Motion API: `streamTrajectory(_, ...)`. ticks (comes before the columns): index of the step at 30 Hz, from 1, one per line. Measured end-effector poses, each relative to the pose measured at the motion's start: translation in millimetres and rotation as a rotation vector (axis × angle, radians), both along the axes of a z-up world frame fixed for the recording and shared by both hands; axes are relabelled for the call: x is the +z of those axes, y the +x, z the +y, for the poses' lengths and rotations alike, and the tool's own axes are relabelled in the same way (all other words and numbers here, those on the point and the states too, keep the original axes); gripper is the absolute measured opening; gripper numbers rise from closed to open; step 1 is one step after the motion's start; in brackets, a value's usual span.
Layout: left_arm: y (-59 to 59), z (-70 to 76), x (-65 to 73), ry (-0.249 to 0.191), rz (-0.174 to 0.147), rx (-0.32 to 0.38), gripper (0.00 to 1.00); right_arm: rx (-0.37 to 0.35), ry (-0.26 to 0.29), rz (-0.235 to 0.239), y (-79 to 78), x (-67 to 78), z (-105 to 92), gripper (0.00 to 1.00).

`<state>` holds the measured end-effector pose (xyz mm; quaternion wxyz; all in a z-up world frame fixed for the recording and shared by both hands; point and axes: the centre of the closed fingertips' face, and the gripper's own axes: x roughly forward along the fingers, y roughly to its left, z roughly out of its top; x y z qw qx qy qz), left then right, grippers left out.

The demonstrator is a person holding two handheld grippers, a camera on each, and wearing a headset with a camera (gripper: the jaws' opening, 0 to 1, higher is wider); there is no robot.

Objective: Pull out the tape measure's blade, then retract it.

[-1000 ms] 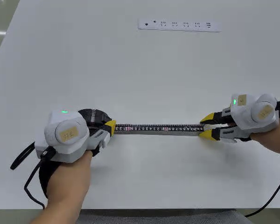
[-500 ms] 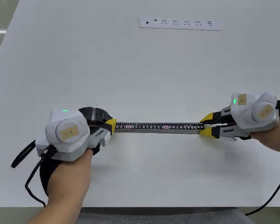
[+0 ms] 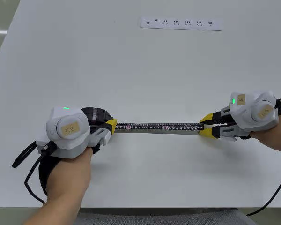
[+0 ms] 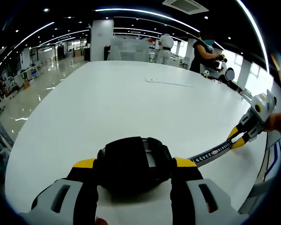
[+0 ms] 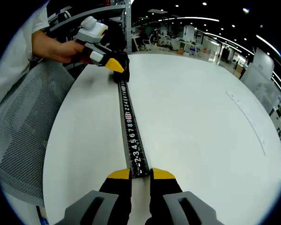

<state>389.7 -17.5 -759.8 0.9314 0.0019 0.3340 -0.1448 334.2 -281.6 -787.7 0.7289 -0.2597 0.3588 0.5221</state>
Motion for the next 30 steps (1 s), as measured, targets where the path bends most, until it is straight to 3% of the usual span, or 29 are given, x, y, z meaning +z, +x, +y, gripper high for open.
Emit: streamTrajectory(30,-0.6,1.3,0.5,-0.042,0.025,0.01,0.58,-0.014,0.08,0.006,12.5,-0.1,42.6,0.1)
